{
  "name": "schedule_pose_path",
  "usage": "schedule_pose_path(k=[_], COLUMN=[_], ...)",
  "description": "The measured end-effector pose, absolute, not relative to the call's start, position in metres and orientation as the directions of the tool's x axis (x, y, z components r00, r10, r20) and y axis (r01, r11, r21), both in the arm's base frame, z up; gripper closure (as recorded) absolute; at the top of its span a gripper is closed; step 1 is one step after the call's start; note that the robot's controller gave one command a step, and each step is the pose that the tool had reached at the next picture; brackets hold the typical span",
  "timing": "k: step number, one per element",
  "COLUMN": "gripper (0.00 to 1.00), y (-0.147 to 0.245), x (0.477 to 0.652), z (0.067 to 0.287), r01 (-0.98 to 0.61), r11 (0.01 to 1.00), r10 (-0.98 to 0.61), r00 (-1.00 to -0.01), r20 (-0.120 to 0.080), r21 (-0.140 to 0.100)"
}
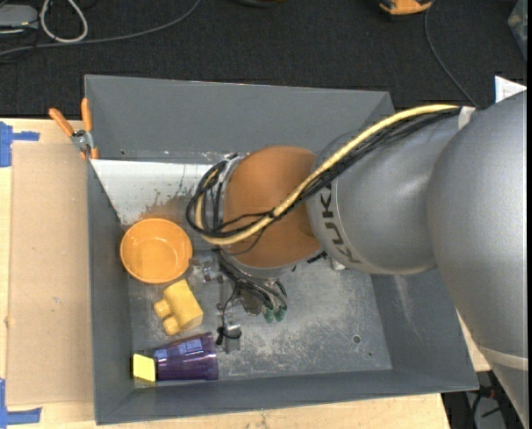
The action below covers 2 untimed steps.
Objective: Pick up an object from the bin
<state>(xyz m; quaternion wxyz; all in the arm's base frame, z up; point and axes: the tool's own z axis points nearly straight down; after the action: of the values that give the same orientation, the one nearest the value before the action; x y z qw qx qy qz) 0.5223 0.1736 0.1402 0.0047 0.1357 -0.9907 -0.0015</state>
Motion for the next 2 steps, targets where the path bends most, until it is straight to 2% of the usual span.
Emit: schedule_pose_path(k=[1,2], gripper=[0.00,0.00], y=[0.170,0.205], x=[0.509,0.488], z=[0.085,0.078], r01=[-0.175,-0.282], r11=[0.985,0.959], r10=[-0.175,-0.282], r00=[-0.984,-0.959], r20=[0.027,0.007], r21=[-0.006,0.003])
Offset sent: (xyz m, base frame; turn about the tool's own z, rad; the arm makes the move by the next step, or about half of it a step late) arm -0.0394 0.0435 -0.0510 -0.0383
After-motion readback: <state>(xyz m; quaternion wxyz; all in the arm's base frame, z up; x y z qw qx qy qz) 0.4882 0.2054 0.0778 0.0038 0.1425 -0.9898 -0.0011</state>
